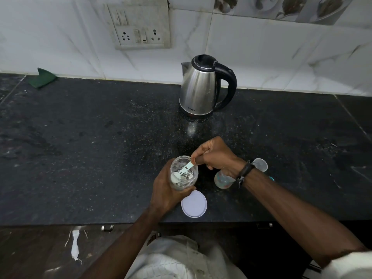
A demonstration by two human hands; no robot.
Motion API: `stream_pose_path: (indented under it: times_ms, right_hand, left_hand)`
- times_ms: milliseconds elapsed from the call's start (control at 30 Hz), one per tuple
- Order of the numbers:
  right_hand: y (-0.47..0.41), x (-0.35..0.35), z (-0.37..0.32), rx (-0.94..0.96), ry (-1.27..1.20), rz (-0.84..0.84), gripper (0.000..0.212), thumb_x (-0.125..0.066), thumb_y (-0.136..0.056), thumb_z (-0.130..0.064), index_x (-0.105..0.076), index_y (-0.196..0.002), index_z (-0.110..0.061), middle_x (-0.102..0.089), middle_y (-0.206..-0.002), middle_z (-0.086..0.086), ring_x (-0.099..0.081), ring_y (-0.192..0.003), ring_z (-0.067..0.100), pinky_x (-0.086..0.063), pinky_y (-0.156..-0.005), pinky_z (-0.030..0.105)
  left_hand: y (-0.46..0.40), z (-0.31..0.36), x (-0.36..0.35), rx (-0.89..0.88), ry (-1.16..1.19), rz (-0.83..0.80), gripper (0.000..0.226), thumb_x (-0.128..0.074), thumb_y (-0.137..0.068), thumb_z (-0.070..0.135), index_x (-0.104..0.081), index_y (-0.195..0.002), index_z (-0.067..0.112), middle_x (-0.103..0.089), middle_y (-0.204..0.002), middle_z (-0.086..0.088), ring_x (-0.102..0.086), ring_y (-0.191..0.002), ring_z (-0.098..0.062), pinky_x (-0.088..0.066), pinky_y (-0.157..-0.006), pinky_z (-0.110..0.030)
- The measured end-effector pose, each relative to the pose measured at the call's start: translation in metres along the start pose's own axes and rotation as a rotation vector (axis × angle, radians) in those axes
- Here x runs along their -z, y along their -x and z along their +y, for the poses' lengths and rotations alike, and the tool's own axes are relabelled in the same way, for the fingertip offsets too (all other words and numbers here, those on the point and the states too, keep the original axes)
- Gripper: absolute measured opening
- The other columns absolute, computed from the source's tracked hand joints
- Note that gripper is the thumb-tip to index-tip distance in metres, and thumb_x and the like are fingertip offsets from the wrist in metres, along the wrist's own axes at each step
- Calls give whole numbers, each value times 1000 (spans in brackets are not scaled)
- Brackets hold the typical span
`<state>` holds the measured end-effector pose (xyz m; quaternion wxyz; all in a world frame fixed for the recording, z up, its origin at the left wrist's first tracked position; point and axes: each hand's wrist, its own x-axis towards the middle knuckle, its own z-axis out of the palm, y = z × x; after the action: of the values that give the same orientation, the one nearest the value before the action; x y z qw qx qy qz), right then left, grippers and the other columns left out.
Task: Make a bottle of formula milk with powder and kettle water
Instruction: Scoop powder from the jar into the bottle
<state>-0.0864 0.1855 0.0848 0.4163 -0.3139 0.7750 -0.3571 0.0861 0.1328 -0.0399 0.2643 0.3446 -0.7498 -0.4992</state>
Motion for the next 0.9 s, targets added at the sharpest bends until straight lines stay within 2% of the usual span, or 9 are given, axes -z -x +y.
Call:
stream_pose_path:
  times_ms: [133,300,433,567,667,733,800,867,900]
  right_hand:
    - [0,5,6,-31,-47,47,8,-79,-72,2,-76,-79,0,-68,-56,3,-49,-47,11,-36,-37,17]
    - [1,14,10,-54,-127,86,11,-78,-71,6,-76,-80,1,-72,-64,7,-55,-49,5,-37,-38,17]
    - [5,24,11,-57,-166,133,11,-76,-73,7,-75,-84,3,-72,-67,9,-55,-47,4,-36,-38,16]
    - [13,36,11,-56,-217,164,10,-75,-74,7,-74,-83,3,-71,-67,11,-48,-40,3,-35,-36,16]
    - [21,48,13,-52,-240,197,8,-76,-75,5,-75,-81,0,-71,-70,14,-47,-48,9,-34,-37,16]
    - [28,58,16,-37,-253,237,7,-76,-74,5,-75,-79,-1,-71,-67,12,-47,-49,11,-34,-37,16]
    - [36,72,21,-21,-259,298,6,-77,-73,4,-75,-78,-1,-71,-63,8,-47,-47,10,-33,-36,16]
    - [45,86,27,-19,-246,365,6,-78,-72,1,-76,-77,-2,-72,-62,4,-49,-46,7,-34,-37,16]
    - [50,93,31,-22,-241,390,6,-79,-72,0,-77,-77,-4,-73,-63,5,-49,-47,8,-35,-37,16]
  left_hand:
    - [1,0,0,-1,-11,5,97,-95,-52,46,-50,-136,28,-64,-127,10,-60,-118,-10,-52,-97,-43]
    - [1,-1,1,-5,-24,-9,100,-93,-52,54,-46,-137,33,-61,-129,14,-58,-121,-8,-51,-100,-42]
    - [3,-3,2,34,-61,-24,122,-88,-49,67,-26,-149,32,-53,-142,10,-51,-129,-4,-47,-107,-41]
    - [4,-1,3,49,-83,-34,139,-87,-43,72,-8,-153,42,-45,-147,19,-45,-131,5,-44,-109,-35]
    - [5,1,3,8,-44,-2,149,-93,-40,65,-1,-154,37,-32,-157,11,-37,-141,-5,-40,-113,-45]
    - [6,6,4,-47,-44,64,150,-93,-41,64,1,-155,34,-17,-163,10,-23,-148,-10,-31,-118,-48]
    - [7,18,5,-155,-64,131,148,-91,-47,64,1,-156,26,-5,-165,7,-9,-152,-16,-20,-123,-43]
    - [9,36,4,-277,-69,167,141,-88,-54,62,-2,-156,18,-2,-166,3,-3,-153,-23,-13,-124,-35]
    - [10,46,2,-338,-62,167,137,-87,-59,60,-3,-156,15,-3,-166,-1,-1,-153,-27,-13,-124,-38]
